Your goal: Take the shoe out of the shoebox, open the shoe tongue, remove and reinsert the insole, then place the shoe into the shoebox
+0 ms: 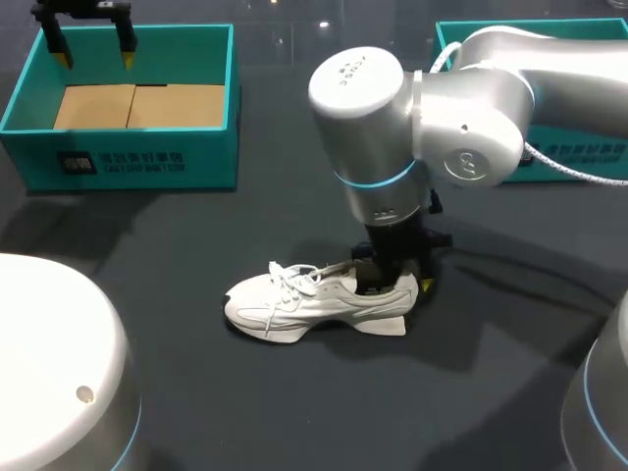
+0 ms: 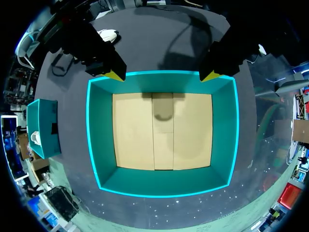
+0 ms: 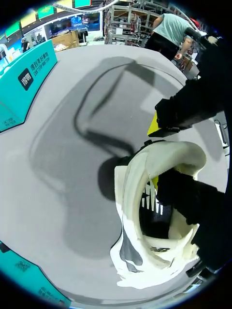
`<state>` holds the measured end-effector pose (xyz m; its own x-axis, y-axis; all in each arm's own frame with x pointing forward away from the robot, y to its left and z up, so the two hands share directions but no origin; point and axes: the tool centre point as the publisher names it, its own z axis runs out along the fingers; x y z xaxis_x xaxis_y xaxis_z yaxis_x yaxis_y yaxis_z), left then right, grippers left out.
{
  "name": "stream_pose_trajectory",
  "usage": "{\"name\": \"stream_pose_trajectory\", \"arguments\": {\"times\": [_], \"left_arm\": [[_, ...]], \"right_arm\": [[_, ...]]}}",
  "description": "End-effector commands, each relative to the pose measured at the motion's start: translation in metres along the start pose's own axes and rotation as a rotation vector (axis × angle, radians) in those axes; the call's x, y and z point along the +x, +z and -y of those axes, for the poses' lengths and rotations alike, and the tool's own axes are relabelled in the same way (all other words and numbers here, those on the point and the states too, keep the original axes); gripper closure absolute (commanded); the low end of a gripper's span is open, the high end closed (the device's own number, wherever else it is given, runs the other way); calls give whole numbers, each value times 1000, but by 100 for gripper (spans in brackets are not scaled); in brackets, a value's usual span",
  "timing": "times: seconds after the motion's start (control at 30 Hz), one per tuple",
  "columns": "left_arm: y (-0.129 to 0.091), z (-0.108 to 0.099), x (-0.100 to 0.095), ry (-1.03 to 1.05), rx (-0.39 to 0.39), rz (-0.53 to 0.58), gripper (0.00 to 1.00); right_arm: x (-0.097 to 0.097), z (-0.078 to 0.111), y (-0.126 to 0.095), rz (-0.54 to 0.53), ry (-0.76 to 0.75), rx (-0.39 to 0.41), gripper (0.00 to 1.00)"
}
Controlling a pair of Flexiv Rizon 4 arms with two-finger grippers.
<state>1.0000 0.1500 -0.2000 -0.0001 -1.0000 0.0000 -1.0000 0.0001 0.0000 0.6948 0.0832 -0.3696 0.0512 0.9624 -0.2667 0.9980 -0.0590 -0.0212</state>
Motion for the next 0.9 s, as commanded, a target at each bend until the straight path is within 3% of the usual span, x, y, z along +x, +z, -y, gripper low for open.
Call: {"name": "stream_pose_trajectory", "arguments": {"times": [0.03,0.3,0.43,0.5,0.57,0.87,0.9], "left_arm": [[0,0,0,0,0,0,0],[0,0,0,0,0,0,0],[0,0,0,0,0,0,0],[0,0,0,0,0,0,0],[0,0,0,0,0,0,0],[0,0,0,0,0,0,0],[0,0,0,0,0,0,0]], "right_arm": [[0,1,-5,-21,-12,-9,0],[-18,1,-50,-107,-85,10,0],[-34,1,-75,-258,-185,-34,0],[-44,1,-84,-388,-336,-79,0],[-50,1,-89,-447,-481,-39,0],[-50,1,-89,-447,-481,-39,0],[-47,2,-84,-506,-549,-53,0]]}}
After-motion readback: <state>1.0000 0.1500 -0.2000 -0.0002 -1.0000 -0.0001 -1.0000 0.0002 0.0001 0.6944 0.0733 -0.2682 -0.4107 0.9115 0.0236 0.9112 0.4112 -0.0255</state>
